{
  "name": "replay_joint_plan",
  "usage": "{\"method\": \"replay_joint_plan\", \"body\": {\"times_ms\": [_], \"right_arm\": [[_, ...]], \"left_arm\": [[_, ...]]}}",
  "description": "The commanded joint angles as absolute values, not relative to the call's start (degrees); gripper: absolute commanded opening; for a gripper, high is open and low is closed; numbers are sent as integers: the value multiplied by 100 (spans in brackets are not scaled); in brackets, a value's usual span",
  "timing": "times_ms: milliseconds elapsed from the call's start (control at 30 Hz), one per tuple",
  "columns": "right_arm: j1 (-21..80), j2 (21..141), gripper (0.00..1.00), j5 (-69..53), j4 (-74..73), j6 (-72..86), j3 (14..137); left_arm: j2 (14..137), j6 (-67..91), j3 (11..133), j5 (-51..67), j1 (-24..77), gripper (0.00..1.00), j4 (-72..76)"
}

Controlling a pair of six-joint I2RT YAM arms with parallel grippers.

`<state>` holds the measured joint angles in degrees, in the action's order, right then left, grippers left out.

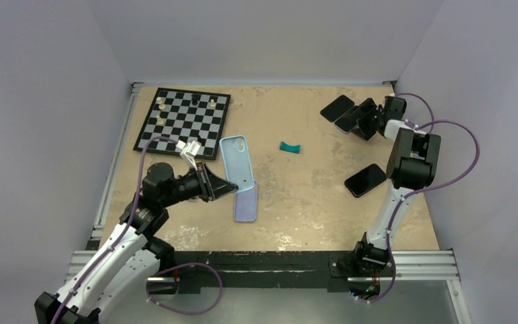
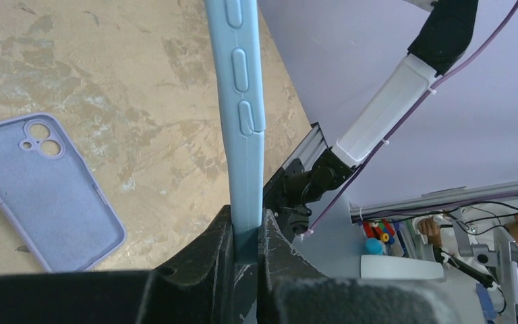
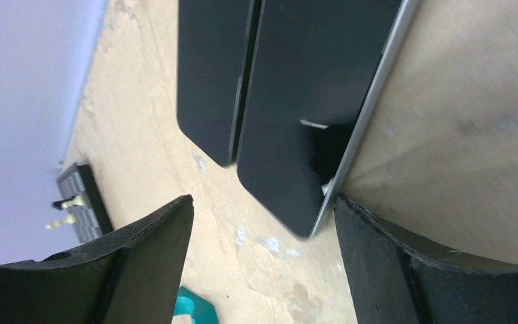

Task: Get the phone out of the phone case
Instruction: Place the phone at the corner of the board, then place the phone case on the phone case.

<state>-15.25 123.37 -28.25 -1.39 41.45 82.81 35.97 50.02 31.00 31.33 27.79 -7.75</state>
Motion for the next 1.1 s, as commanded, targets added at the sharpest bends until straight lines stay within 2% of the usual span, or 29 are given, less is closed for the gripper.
{"method": "replay_joint_plan", "body": {"times_ms": [0, 167, 300, 400, 500, 733, 1067], "right_arm": [[-1549, 11263, 81, -2080, -602, 3413, 7732], [-1440, 9977, 85, -1867, -335, 3265, 6303], [-553, 8828, 85, -1983, -319, 2988, 5655], [233, 8360, 84, -1959, -738, 2700, 5447], [437, 7908, 82, -2406, -693, 2739, 4964], [609, 7122, 81, -2733, -1158, 2520, 4796], [613, 6884, 80, -3034, -1188, 2513, 4789]], "left_arm": [[3833, 5374, 2978, 3369, 2831, 0, 289], [4483, 5555, 2978, 3379, 3124, 0, 832], [5143, 5511, 2986, 3117, 3438, 0, 1069], [5378, 5087, 3098, 2771, 3459, 0, 496], [5482, 4782, 3065, 2545, 3460, 0, 139], [5604, 3788, 2928, 2065, 3446, 0, -1043], [6347, 3674, 2514, 2475, 3450, 0, -343]]}}
